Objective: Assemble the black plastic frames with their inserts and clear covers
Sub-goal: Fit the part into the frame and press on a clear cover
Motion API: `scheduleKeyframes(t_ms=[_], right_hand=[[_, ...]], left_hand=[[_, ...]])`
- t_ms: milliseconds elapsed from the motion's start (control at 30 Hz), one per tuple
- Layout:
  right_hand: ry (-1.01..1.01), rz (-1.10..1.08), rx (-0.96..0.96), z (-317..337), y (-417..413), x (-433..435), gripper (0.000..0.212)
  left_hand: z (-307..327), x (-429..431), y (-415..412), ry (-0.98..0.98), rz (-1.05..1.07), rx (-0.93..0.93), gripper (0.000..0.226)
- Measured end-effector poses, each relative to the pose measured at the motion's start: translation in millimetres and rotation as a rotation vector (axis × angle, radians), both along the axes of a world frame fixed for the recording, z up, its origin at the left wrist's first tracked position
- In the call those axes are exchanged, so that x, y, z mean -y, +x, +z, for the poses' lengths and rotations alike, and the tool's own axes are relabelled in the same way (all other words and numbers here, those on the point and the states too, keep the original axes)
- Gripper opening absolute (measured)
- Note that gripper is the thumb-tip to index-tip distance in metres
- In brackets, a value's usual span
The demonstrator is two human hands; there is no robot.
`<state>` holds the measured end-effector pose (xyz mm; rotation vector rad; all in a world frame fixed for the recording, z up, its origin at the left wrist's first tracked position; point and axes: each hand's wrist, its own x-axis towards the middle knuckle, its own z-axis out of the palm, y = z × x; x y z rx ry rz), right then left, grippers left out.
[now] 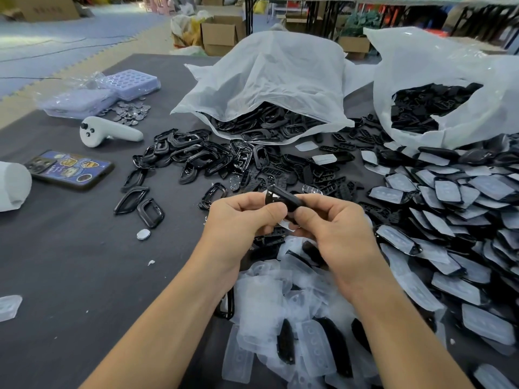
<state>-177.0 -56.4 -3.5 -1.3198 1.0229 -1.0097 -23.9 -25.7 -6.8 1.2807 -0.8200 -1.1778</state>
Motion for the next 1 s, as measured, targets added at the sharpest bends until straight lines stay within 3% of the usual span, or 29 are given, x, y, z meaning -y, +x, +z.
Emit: scheduleKeyframes(t_ms=[100, 233, 433, 567, 667, 733, 833, 1000], right_hand=[[-0.168, 0.005, -0.186, -2, 2, -1, 0.031], [-0.225, 0.02, -0.284, -7, 1, 1, 0.025], [-0.232, -0.056, -0.28, -8, 2, -1, 0.029], [-0.209, -0.05, -0.291, -10, 4, -1, 0.022], [-0.164, 0.01, -0.271, -10, 5, -1, 0.024], [-0.122, 0.089, -0.186, -7, 5, -3, 0.03], [-0.063, 0.139, -0.085, -3, 4, -3, 0.031], [-0.04, 0.031, -0.062, -4, 4, -1, 0.025]], left_hand=[[0, 0, -2, 0.008, 0.052, -0.071, 0.012], [-3, 1, -2, -0.042, 0.064, -0.067, 0.019], [-6, 4, -5, -0.055, 0.112, -0.04, 0.026], [-4, 6, 1, -0.058, 0.013, 0.015, 0.005], [-2, 8, 15, -0.037, -0.098, -0.013, 0.003], [-3, 8, 27, -0.027, -0.185, -0.067, 0.009], [-5, 6, 37, -0.032, -0.266, -0.154, 0.037], [-7, 5, 22, -0.132, -0.212, -0.046, 0.033]])
